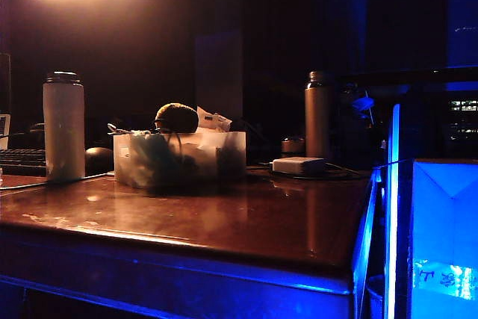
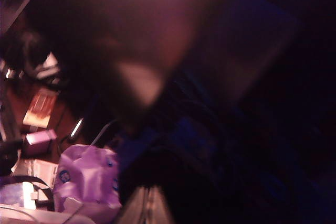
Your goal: Pick up the kiwi and place it into the translucent box.
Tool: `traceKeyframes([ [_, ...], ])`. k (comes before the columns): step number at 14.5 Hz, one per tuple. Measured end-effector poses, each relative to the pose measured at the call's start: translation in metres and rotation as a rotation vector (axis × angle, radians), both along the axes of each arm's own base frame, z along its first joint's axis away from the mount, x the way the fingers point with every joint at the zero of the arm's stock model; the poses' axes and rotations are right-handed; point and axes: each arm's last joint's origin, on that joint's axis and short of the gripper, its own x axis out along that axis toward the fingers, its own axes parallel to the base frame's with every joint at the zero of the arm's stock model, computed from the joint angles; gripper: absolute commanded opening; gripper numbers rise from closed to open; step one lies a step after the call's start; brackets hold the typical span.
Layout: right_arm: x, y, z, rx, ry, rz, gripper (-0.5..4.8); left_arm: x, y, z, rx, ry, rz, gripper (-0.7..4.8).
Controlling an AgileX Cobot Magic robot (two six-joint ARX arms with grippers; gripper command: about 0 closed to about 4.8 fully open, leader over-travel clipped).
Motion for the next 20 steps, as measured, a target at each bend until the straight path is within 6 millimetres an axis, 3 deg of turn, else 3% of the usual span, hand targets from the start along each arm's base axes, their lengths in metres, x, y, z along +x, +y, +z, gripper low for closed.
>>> traceKeyframes([
  [3, -0.062, -0.041, 0.065, 0.067, -0.012, -0.007, -0.01, -0.017, 0.002, 0.011, -0.011, -0.057, -0.01, -0.04],
  [4, -0.089, -0.057, 0.088, 0.098, -0.039, 0.003, -0.01, -0.032, 0.005, 0.021, -0.021, -0.116, -0.01, -0.04],
  [5, -0.127, -0.08, 0.112, 0.15, -0.035, 0.025, -0.01, -0.058, 0.009, 0.035, -0.04, -0.197, -0.008, -0.04],
  [8, -0.193, -0.121, 0.13, 0.164, 0.071, 0.028, -0.01, -0.123, 0.021, 0.055, -0.098, -0.322, 0.01, -0.04],
  [10, -0.216, -0.135, 0.125, 0.131, 0.171, 0.031, -0.01, -0.164, 0.028, 0.054, -0.119, -0.378, 0.013, -0.04],
  [11, -0.226, -0.141, 0.12, 0.13, 0.211, 0.04, -0.01, -0.182, 0.031, 0.043, -0.121, -0.366, 0.014, -0.04],
  [14, -0.244, -0.147, 0.088, 0.162, 0.287, 0.085, -0.01, -0.204, 0.035, -0.013, -0.11, -0.295, 0.016, -0.04],
  [18, -0.263, -0.146, 0.013, 0.207, 0.284, 0.166, -0.01, -0.197, 0.033, -0.08, -0.124, -0.278, 0.022, -0.04],
  [20, -0.265, -0.142, -0.04, 0.259, 0.211, 0.212, -0.01, -0.182, 0.031, -0.109, -0.158, -0.254, 0.037, -0.04],
])
